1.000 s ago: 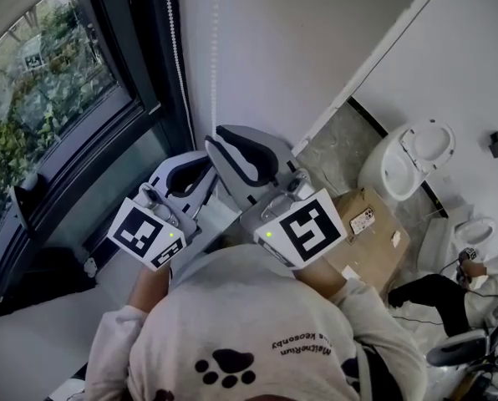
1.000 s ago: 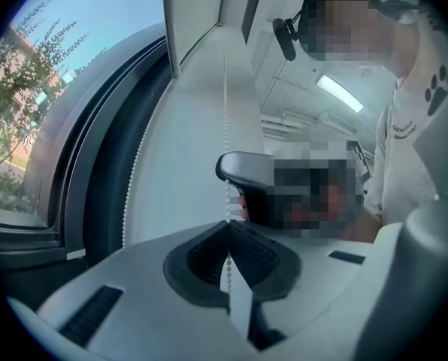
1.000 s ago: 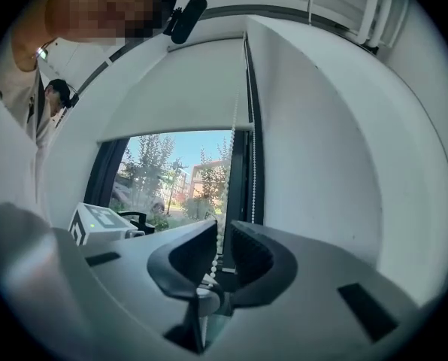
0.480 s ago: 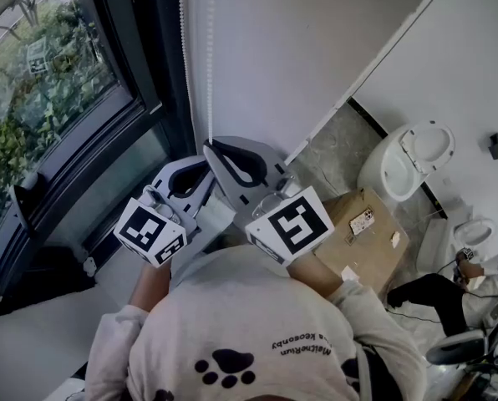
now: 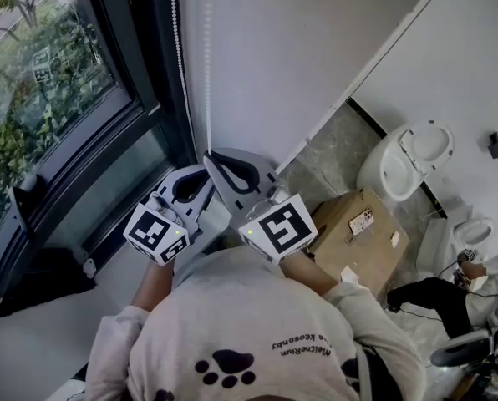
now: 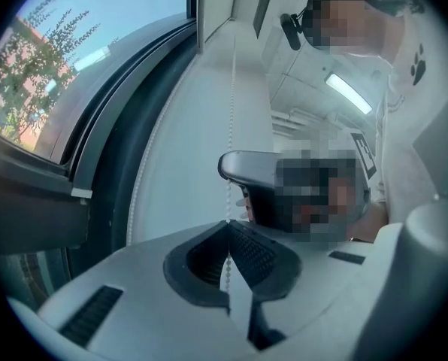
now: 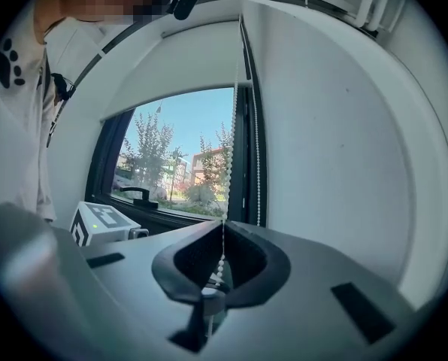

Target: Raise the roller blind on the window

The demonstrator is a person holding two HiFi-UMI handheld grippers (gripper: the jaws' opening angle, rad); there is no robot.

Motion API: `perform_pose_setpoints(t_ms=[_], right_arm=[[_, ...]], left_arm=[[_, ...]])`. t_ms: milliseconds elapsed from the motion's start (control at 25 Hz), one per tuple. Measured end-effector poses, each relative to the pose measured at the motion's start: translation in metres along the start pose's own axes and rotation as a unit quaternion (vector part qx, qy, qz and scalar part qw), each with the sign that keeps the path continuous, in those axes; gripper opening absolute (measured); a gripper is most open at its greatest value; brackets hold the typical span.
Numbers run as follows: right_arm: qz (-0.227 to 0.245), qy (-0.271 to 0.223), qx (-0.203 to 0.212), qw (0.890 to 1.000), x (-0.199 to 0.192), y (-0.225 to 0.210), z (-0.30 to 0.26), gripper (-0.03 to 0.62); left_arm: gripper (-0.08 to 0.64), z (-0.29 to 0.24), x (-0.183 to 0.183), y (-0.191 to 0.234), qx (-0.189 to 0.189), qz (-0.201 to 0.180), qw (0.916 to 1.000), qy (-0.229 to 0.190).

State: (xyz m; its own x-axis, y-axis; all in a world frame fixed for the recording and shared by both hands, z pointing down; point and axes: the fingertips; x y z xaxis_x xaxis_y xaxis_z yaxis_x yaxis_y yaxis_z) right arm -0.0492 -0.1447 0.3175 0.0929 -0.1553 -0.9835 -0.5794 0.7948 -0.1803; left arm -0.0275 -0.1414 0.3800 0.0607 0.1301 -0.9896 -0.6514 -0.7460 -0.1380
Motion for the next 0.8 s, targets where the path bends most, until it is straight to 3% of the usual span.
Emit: perform_pose_setpoints(t_ms=[800], right_arm=[[0.013,0.015,-0.004,1.000,-0.056,-0.015,-0.009,0.011]], left_arm=[[0.009,-0.001,-0.061,-0.003,0.009,-0.012,0.9996,0.025]])
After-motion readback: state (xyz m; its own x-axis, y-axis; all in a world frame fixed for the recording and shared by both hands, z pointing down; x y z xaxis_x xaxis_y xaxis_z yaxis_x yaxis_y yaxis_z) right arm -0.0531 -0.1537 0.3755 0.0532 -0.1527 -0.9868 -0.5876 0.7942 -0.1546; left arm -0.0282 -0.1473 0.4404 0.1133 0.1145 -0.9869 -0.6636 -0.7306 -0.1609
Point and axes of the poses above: the fingertips, and each gripper's own axes: z backward along the fingers, y to its left, x out of its top, and after that the axes turned 15 degrees about -z, right-handed
